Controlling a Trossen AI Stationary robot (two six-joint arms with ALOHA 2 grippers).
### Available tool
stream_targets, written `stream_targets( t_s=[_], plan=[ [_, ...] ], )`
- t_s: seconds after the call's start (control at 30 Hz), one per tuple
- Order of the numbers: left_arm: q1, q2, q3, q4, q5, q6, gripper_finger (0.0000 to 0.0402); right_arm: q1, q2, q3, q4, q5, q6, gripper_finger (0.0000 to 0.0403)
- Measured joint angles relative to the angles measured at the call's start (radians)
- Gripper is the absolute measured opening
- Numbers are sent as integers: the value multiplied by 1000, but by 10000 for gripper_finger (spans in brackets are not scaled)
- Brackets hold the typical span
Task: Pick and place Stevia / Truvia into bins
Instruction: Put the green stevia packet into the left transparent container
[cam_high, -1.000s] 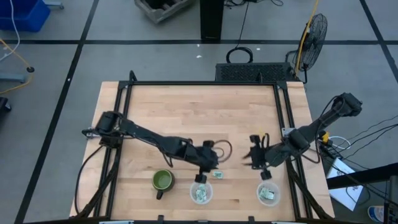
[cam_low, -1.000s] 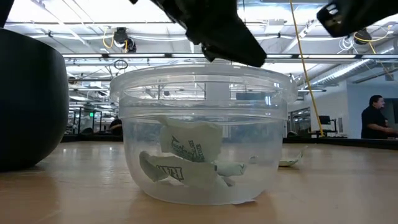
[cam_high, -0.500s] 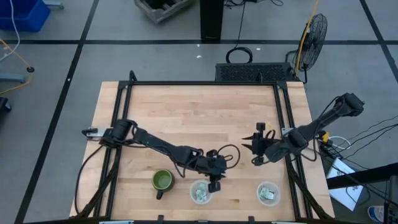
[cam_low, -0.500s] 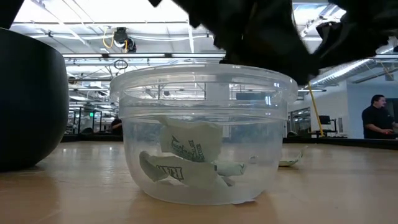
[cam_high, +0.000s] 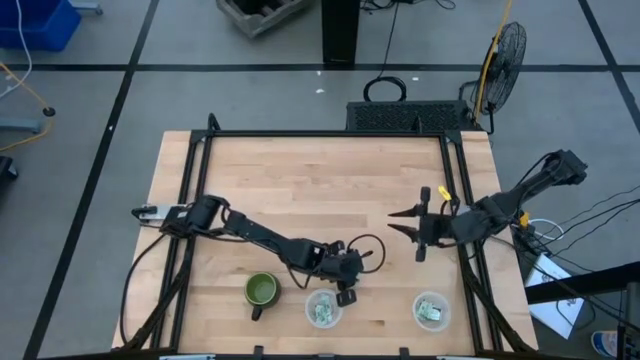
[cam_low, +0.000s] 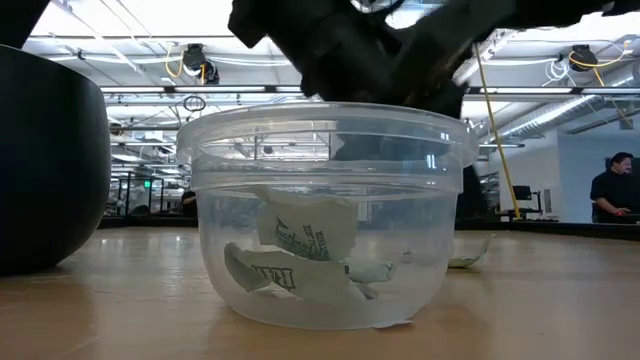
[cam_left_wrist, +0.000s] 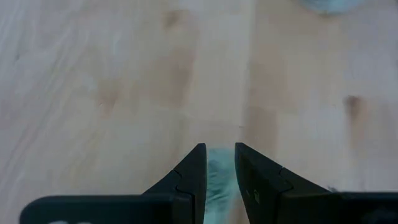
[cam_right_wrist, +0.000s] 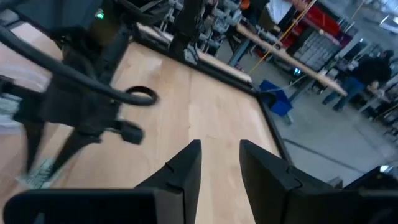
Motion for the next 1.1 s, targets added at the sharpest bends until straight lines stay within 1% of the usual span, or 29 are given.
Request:
stream_targets(
  t_s=[0.13, 0.4, 0.67, 0.77, 0.83, 0.93, 1.1],
  plan=[
    [-20, -1, 1, 41, 25, 17, 88, 0, -30, 0, 6, 0, -60, 105],
    [-34, -1, 1, 32, -4, 158, 88, 0, -45, 0, 51, -2, -161, 105],
    [-34, 0, 0, 21, -8, 228, 88, 0, -45, 0, 51, -2, -163, 105],
    [-34, 21, 0, 17, -8, 241, 88, 0, -45, 0, 51, -2, -161, 105],
    [-30, 42, 0, 23, 10, 242, 91, 0, -45, 0, 51, -2, -153, 105],
    [-25, 58, 0, 21, 22, 256, 111, 0, -45, 0, 47, -5, -131, 105],
    [-23, 55, 0, 27, -57, 300, 170, 0, -45, 0, 40, -6, -99, 105]
  ],
)
